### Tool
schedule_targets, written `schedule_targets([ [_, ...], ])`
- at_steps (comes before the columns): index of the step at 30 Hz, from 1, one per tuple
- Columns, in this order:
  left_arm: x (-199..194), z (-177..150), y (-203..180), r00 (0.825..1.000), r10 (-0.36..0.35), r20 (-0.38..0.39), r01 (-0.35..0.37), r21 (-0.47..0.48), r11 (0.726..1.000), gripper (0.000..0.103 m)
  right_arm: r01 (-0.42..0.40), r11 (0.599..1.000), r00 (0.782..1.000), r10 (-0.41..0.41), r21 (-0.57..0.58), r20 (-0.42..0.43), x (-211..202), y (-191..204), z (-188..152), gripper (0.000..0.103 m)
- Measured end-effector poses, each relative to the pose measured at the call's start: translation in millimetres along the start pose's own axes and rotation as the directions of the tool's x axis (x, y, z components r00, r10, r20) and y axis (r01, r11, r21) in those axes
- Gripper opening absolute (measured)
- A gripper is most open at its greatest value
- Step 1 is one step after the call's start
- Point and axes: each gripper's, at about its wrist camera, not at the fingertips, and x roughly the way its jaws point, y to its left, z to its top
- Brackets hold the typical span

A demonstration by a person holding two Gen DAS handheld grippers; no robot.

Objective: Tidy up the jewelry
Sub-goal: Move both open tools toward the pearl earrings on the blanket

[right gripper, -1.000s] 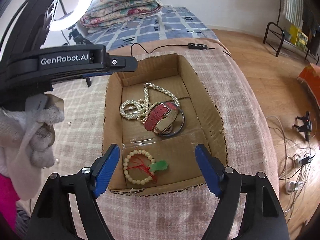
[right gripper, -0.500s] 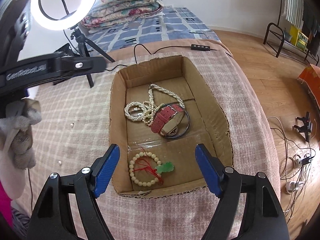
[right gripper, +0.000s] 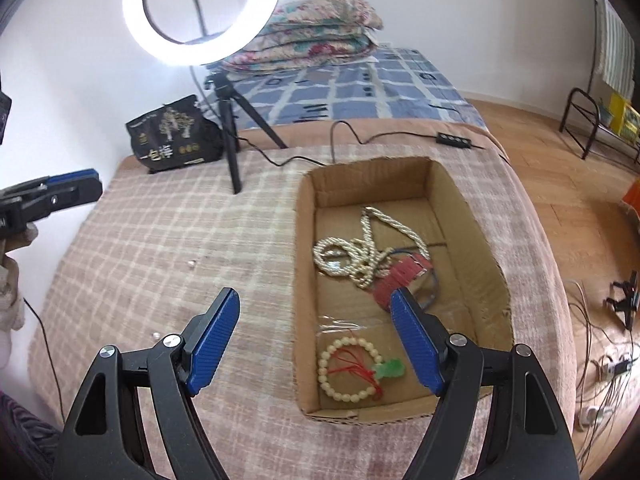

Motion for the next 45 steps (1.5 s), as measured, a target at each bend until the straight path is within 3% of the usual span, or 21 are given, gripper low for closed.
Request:
schedule_targets([
  [7,-18.6,-46.7,30.6,1.000,0.013,-0.018,-0.014,-0.054,0.998,0.054,-0.027,0.999,0.999,0.026,-0.031,-0.038,9.0,20.6,8.5,0.078],
  [13,-15.8,-83.4,45.8,0.997,-0.058,-0.049,0.051,-0.131,0.990,0.054,-0.042,0.999,0.996,0.041,-0.023,-0.078,22.2,38.9,15.2,0.078],
  [19,-3.5,-106.7,33.4,0.996,-0.052,-0.076,0.047,-0.064,0.997,0.053,-0.091,0.995,0.992,0.088,-0.027,-0.090,36.3,60.5,23.8,0.078],
  [20,0.3,-110.5,31.2,0.995,-0.053,-0.086,0.049,-0.053,0.997,0.053,-0.101,0.995,0.991,0.098,-0.027,-0.096,40.2,64.5,24.9,0.077],
  [23,11.8,-119.2,26.4,0.991,-0.061,-0.122,0.059,-0.023,0.998,0.037,-0.132,0.991,0.984,0.128,-0.022,-0.123,55.8,77.1,28.0,0.076],
  [26,20.5,-127.4,24.2,0.988,-0.067,-0.140,0.067,-0.003,0.998,0.035,-0.173,0.985,0.971,0.170,-0.006,-0.170,75.7,92.0,31.2,0.063],
  [30,33.7,-136.3,25.4,0.980,-0.085,-0.179,0.086,0.001,0.996,0.034,-0.199,0.980,0.954,0.191,-0.014,-0.231,102.9,111.6,32.8,0.056],
  [32,41.0,-140.7,27.8,0.975,-0.098,-0.199,0.098,-0.010,0.995,0.028,-0.208,0.978,0.943,0.205,0.014,-0.262,116.8,115.1,32.8,0.040],
  [34,47.7,-144.2,30.5,0.970,-0.108,-0.216,0.106,-0.023,0.994,0.026,-0.216,0.975,0.931,0.220,0.047,-0.292,130.8,116.6,32.1,0.035],
  [38,57.1,-147.0,33.9,0.966,-0.114,-0.231,0.109,-0.031,0.994,0.026,-0.214,0.974,0.920,0.225,0.068,-0.320,149.7,120.2,32.0,0.027],
  [45,68.6,-143.4,34.2,0.967,-0.102,-0.234,0.104,-0.004,0.995,0.026,-0.205,0.977,0.911,0.212,0.058,-0.353,172.6,130.9,28.9,0.026],
])
